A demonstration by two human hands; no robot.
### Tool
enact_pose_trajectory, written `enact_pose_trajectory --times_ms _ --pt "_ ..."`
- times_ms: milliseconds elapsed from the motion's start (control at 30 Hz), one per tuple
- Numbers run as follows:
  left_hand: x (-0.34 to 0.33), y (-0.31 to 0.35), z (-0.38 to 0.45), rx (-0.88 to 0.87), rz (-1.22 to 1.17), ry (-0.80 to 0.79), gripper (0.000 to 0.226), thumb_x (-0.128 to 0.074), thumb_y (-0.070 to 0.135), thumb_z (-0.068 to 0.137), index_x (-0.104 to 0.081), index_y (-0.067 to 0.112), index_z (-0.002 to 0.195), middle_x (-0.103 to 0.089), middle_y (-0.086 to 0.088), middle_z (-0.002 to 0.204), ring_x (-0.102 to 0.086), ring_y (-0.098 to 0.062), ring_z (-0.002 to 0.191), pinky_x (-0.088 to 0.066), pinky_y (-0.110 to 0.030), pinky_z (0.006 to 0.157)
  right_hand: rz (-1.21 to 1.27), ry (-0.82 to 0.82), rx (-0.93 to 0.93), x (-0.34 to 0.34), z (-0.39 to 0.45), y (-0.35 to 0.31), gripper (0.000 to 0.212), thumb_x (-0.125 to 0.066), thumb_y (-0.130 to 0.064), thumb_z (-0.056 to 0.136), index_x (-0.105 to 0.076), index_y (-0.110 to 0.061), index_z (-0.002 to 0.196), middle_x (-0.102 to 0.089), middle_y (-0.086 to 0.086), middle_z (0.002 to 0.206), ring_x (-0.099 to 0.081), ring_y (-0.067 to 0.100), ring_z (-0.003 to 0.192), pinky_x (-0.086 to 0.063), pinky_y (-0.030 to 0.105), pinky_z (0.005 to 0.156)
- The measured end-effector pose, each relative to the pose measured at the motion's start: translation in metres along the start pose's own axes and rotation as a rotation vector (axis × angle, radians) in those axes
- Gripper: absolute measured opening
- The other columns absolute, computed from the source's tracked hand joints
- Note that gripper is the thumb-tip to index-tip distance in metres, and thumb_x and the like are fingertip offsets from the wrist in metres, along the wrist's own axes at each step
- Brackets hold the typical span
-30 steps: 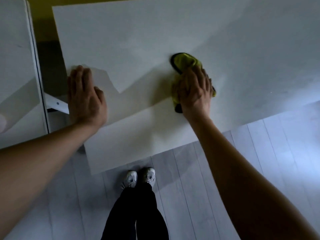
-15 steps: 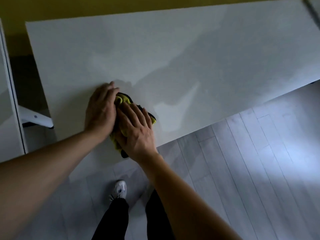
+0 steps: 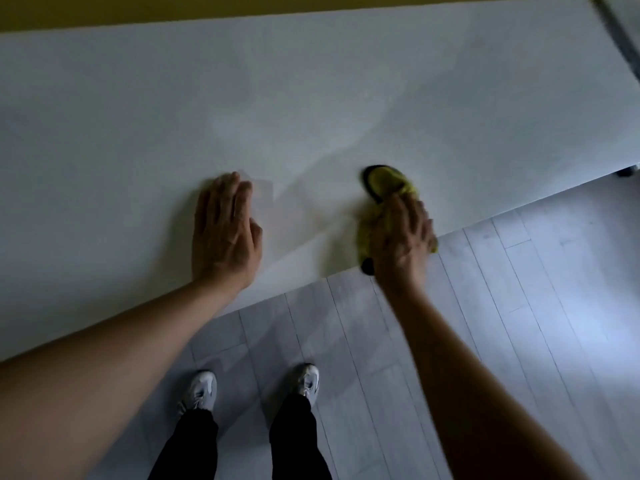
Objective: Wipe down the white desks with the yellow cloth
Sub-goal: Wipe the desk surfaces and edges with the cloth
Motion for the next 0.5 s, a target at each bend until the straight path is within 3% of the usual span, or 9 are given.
enact_pose_trajectory --times_ms 133,267,333,400,500 --pt "-0.004 0.0 0.001 0.01 0.035 0.016 0.059 -0.035 0.021 0.097 -0.042 0.002 0.152 -0.035 -0.018 0.164 -0.03 -0.036 0.153 -0.017 -0.05 0.129 -0.003 0.043 -0.206 0.033 0.071 0.084 0.054 -0.038 -0.037 0.102 -0.035 -0.019 0.153 -0.026 0.008 0.163 -0.018 0.028 0.151 -0.011 0.045 0.124" --pt "-0.006 -0.002 0.002 0.005 0.04 0.047 0.058 -0.036 0.019 0.097 -0.042 0.002 0.152 -0.036 -0.018 0.163 -0.03 -0.036 0.153 -0.017 -0.049 0.128 0.008 0.076 -0.306 0.03 0.084 0.086 0.056 -0.04 -0.038 0.103 -0.03 -0.021 0.156 -0.021 0.006 0.165 -0.016 0.028 0.152 -0.009 0.047 0.124" --pt "-0.005 -0.003 0.0 0.025 0.026 0.067 0.058 -0.037 0.018 0.098 -0.04 0.001 0.154 -0.035 -0.019 0.164 -0.03 -0.036 0.153 -0.018 -0.049 0.129 0.001 0.027 -0.209 0.012 0.069 0.046 0.061 -0.049 -0.034 0.097 -0.033 -0.019 0.154 -0.026 0.01 0.162 -0.023 0.033 0.148 -0.017 0.048 0.12" --pt "-0.004 -0.004 -0.001 0.044 0.002 0.087 0.058 -0.038 0.016 0.098 -0.039 -0.001 0.154 -0.036 -0.02 0.163 -0.03 -0.037 0.153 -0.02 -0.049 0.128 0.018 -0.015 0.018 -0.011 0.045 -0.023 0.064 -0.057 -0.034 0.089 -0.043 -0.016 0.149 -0.04 0.012 0.154 -0.036 0.035 0.138 -0.027 0.049 0.112" --pt "-0.004 -0.007 -0.002 0.053 -0.021 0.093 0.056 -0.041 0.012 0.1 -0.039 -0.004 0.154 -0.037 -0.022 0.162 -0.032 -0.039 0.152 -0.024 -0.052 0.126 0.111 -0.106 0.426 -0.048 0.004 -0.137 0.06 -0.058 -0.038 0.09 -0.051 -0.015 0.144 -0.045 0.011 0.152 -0.036 0.035 0.142 -0.023 0.049 0.118"
Point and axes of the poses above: each hand's wrist, its own z-axis towards the middle knuckle, its own x-axis out of the back of the hand, y = z × x, the point moved 8 cm from there along z, towards the middle knuckle
